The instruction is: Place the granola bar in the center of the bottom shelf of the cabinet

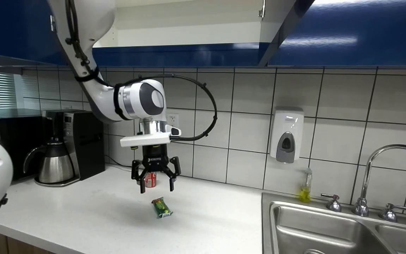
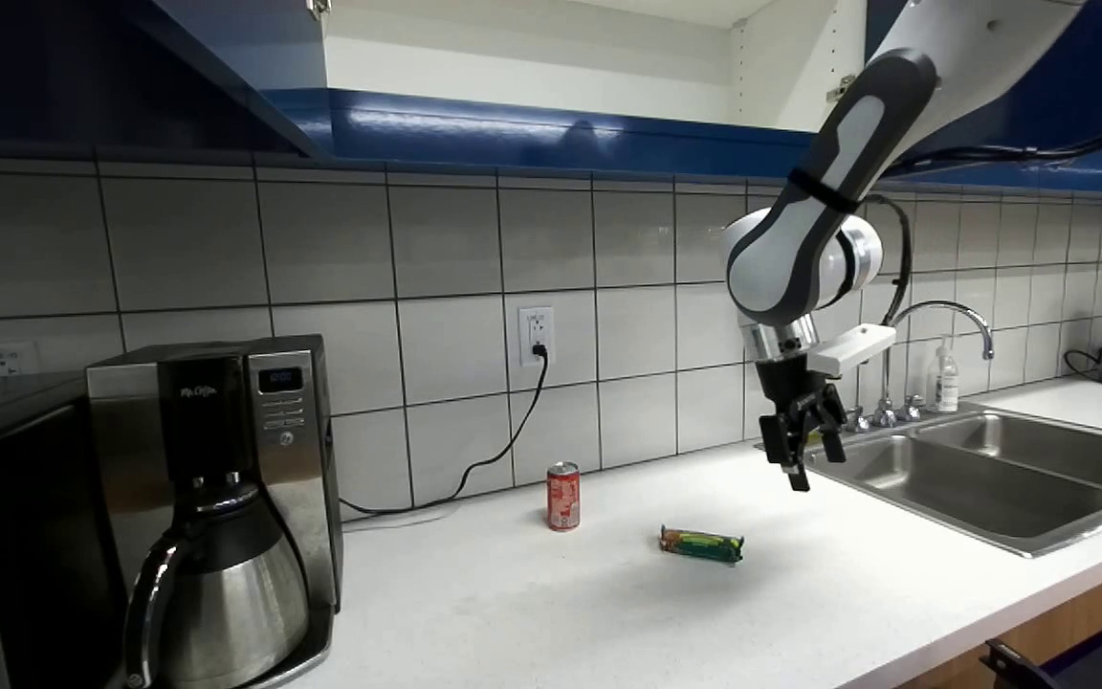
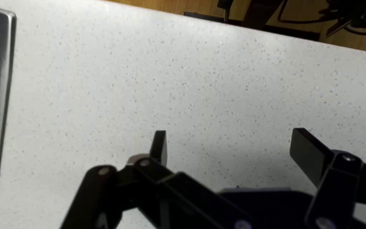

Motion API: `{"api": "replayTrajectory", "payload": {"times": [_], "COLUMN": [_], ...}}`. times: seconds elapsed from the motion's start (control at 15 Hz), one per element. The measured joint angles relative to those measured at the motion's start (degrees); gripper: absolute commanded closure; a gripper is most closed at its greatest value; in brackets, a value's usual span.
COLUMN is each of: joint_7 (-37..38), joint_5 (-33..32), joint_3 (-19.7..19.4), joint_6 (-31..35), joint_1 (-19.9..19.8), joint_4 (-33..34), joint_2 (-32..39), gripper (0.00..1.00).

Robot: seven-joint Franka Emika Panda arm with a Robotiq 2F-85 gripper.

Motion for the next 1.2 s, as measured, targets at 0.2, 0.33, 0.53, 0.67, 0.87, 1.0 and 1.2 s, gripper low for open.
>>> {"api": "replayTrajectory", "payload": {"times": [0.2, 0.33, 0.53, 0.67, 0.87, 1.0, 1.2], "joint_7": [0.0, 0.0, 0.0, 0.0, 0.0, 0.0, -0.3], "joint_5": [-0.4, -0.6, -0.7, -0.7, -1.2, -2.1, -4.1], "joint_3": [1.1, 1.4, 1.5, 1.5, 1.5, 1.5, 1.5], "joint_6": [3.8, 4.9, 5.8, 6.2, 6.8, 6.9, 7.0], "joint_1": [1.2, 1.7, 2.1, 2.2, 2.5, 3.0, 3.9], "joint_4": [3.4, 6.4, 11.0, 14.0, 17.7, 19.9, 22.8], "joint_2": [6.2, 9.9, 14.9, 17.8, 22.1, 25.0, 29.2], "gripper": [0.00, 0.00, 0.00, 0.00, 0.00, 0.00, 0.00]}}
